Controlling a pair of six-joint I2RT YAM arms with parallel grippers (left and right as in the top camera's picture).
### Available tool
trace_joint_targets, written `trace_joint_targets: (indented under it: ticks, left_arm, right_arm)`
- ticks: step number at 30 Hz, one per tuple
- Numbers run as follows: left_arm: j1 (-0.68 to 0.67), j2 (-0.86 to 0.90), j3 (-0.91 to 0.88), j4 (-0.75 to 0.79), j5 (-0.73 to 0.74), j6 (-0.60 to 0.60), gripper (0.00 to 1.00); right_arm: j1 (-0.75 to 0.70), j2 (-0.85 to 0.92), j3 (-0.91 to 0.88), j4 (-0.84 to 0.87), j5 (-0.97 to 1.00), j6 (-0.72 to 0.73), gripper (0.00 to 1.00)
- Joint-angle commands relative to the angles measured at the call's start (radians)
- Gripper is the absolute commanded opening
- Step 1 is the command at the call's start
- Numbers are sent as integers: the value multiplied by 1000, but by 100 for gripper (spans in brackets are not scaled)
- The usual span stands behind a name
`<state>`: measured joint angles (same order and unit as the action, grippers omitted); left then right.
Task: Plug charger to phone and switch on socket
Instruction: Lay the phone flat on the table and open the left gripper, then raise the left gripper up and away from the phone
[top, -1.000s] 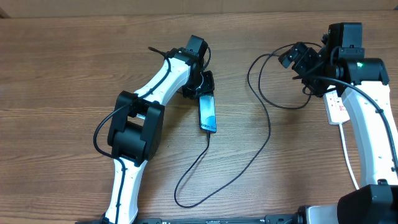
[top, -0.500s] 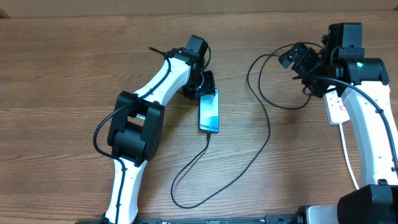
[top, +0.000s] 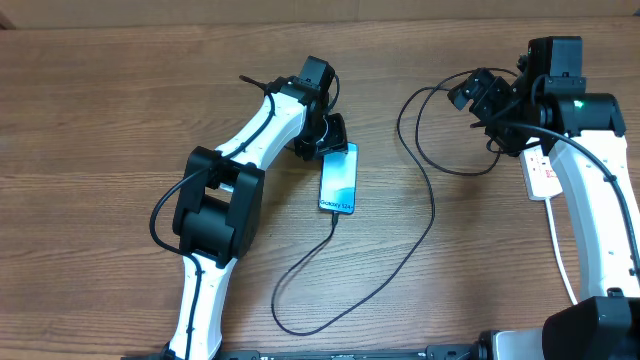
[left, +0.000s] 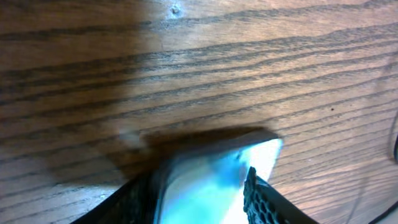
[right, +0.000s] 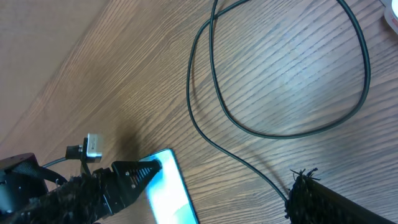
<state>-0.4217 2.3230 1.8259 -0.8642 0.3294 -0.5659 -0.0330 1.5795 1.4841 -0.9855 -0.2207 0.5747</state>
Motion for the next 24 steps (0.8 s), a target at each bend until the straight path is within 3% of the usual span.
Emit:
trace_joint_targets:
  ticks: [1, 12, 14, 17, 24]
  left_arm:
    - [-11, 12, -7, -15, -27, 10, 53]
    - [-11, 12, -7, -19, -27, 10, 53]
    - [-11, 12, -7, -19, -28, 10, 60]
    - [-11, 12, -7, -20, -34, 10, 97]
    - [-6, -1, 16, -48, -87, 32, 100]
  right_arm:
    - [-1, -10, 10, 3, 11, -8, 99]
    - [-1, -9, 10, 2, 11, -8, 99]
    - [-1, -9, 10, 2, 11, -8, 99]
    - [-1, -9, 10, 1, 11, -8, 99]
    - [-1, -9, 10, -13, 51, -8, 100]
